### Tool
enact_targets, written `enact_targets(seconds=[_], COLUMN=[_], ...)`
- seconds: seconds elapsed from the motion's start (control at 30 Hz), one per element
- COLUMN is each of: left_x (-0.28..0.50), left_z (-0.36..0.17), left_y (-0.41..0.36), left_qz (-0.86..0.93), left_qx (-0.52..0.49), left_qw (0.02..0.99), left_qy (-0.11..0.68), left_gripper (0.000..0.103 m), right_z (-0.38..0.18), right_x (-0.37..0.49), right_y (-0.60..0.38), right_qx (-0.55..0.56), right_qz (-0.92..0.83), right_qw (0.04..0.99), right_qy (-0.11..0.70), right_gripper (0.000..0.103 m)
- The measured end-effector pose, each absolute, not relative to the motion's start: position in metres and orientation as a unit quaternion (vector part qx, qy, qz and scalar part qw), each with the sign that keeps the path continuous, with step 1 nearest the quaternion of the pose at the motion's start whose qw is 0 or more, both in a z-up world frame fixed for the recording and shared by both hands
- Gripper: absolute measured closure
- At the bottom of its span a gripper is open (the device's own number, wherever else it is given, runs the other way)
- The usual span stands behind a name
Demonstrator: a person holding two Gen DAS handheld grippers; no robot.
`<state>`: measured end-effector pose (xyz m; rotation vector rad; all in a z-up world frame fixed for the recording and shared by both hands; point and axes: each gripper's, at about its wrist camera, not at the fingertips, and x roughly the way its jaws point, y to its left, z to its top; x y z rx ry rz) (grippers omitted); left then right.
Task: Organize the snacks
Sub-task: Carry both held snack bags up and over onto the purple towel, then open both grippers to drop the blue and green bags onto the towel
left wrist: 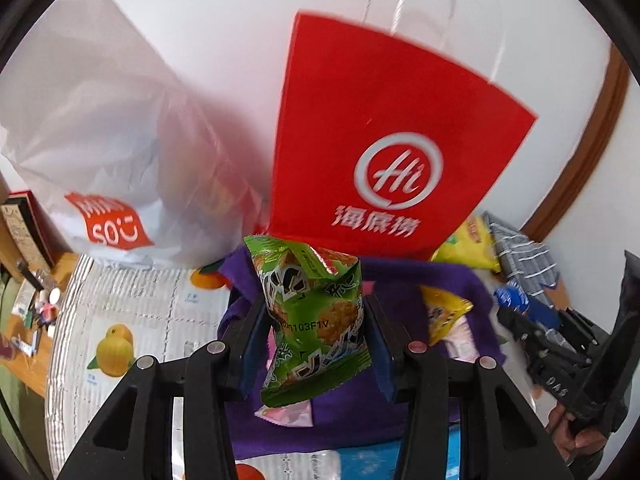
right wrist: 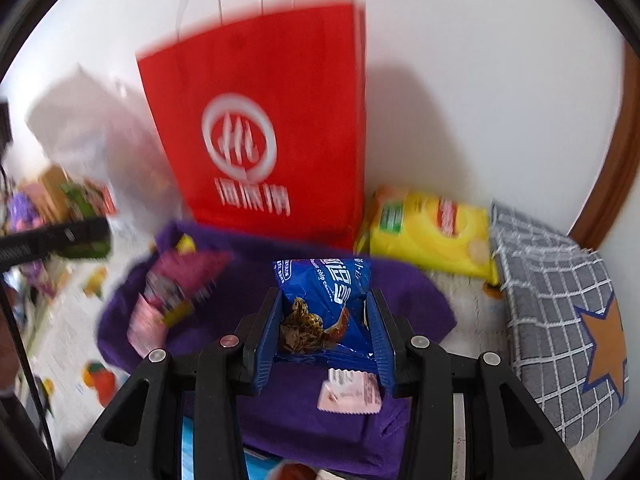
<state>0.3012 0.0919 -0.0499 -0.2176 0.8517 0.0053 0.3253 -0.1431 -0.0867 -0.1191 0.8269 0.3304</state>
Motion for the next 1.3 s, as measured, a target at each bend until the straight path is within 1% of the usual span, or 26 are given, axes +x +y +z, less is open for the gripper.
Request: enact_targets(seconds=[0.47,0.7,0.93,1.07,1.3], left_x=[0.312,0.316,0.319,0.322,0.327], left_z=[-0.065,-0.071,-0.083,-0.092,-0.109], left_y=[0.096,0.089,0.077,0.068,0.057], left_qz=[0.012,0.009,0.001,-0.009,-0.026], left_qx=[-0.106,-0.097,-0.091,-0.082,-0.077], left_qw=[0.896,0.892,0.88,0.869,0.848], left_qy=[0.432,0.442,0.466,0.488,0.524], left_gripper=[0.059,0.059,0.059,0.059,0.059], right_z=[-0.155,-0.16,-0.135,-0.114,-0.081], right_x=[0.345,0.342,0.335,0.327,0.325], right_y=[-0.122,-0.12,-0.126,-0.134,-0.156], right_qx=[-0.118,-0.13,-0.121,-0.116,-0.081], right_qz=[0.189,0.197,0.194,0.194,0.166], right_qw=[0.841,0.83,0.848,0.864,0.891], right_qy=[0.492,0.505,0.478,0.451,0.414], right_gripper=[0.061,0.061,0.058,0.048,0.047])
